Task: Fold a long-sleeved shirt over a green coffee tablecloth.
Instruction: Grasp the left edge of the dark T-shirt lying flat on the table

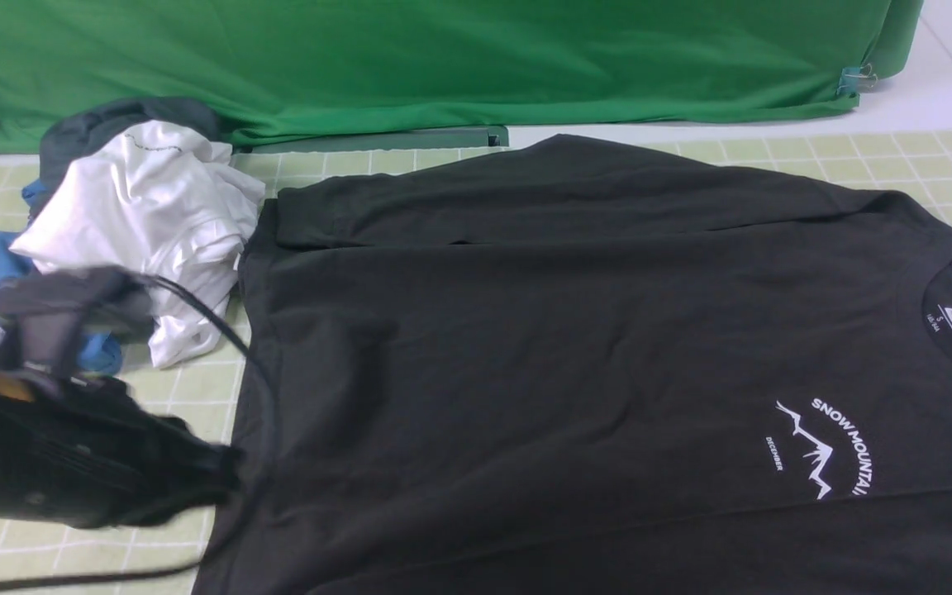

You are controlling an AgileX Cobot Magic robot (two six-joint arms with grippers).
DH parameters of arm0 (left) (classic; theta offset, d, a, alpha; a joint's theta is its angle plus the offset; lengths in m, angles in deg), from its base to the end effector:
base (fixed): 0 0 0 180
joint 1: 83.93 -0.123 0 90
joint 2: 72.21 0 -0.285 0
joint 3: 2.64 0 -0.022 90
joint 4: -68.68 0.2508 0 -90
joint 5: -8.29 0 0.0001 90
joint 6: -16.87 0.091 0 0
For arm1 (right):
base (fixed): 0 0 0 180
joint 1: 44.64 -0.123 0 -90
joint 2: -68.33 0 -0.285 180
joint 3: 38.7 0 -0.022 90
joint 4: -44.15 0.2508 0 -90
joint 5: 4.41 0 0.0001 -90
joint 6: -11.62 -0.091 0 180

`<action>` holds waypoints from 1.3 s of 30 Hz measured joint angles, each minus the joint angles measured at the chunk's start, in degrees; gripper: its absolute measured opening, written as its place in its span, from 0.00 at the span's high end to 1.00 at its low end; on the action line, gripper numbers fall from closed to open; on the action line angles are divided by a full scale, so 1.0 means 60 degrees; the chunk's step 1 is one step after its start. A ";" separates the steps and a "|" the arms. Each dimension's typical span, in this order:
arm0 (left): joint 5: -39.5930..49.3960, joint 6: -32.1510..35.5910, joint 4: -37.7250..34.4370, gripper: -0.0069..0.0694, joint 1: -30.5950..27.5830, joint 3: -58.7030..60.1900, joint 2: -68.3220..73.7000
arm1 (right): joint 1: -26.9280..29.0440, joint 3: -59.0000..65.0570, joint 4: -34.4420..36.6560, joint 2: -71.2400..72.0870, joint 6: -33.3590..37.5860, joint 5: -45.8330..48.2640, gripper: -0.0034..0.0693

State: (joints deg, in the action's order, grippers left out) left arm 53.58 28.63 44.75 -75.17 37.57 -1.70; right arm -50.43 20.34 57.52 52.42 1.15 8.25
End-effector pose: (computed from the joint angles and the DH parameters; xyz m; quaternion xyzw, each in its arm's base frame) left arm 0.1800 -0.0543 0.2455 0.0602 0.9616 -0.1690 0.2078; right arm 0.0524 0.0100 0.2917 0.0882 0.6845 0.2000 0.6955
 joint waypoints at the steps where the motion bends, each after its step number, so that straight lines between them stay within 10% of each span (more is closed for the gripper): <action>1: -0.0111 -0.0210 0.0324 0.91 0.0740 0.0000 0.0352 | -0.0321 -0.0772 0.0000 -0.0748 0.0662 0.0817 0.94; 7: -0.0327 -0.2391 0.2889 0.90 0.3363 0.0000 0.1518 | -0.1322 -0.2366 0.0000 -0.3303 0.2081 0.3091 0.95; 14: -0.0320 -0.2716 0.3136 0.80 0.4055 0.0000 0.2539 | -0.1895 -0.2400 0.0037 -0.4157 0.2258 0.3391 0.95; 26: -0.0656 -0.2785 0.3987 0.27 0.4070 0.0000 0.3687 | -0.1981 -0.2400 0.0066 -0.4164 0.2288 0.3291 0.94; 31: -0.0721 -0.2786 0.3818 0.26 0.4070 0.0000 0.3964 | -0.1981 -0.2400 0.0066 -0.4164 0.2289 0.3287 0.93; 39: -0.0398 -0.2794 0.3532 0.54 0.4070 -0.0052 0.4030 | -0.1981 -0.2400 0.0066 -0.4164 0.2315 0.3287 0.93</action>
State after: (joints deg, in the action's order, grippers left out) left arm 51.19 11.86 65.94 -50.75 37.26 22.48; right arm -62.32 5.94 57.91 27.44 15.04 27.97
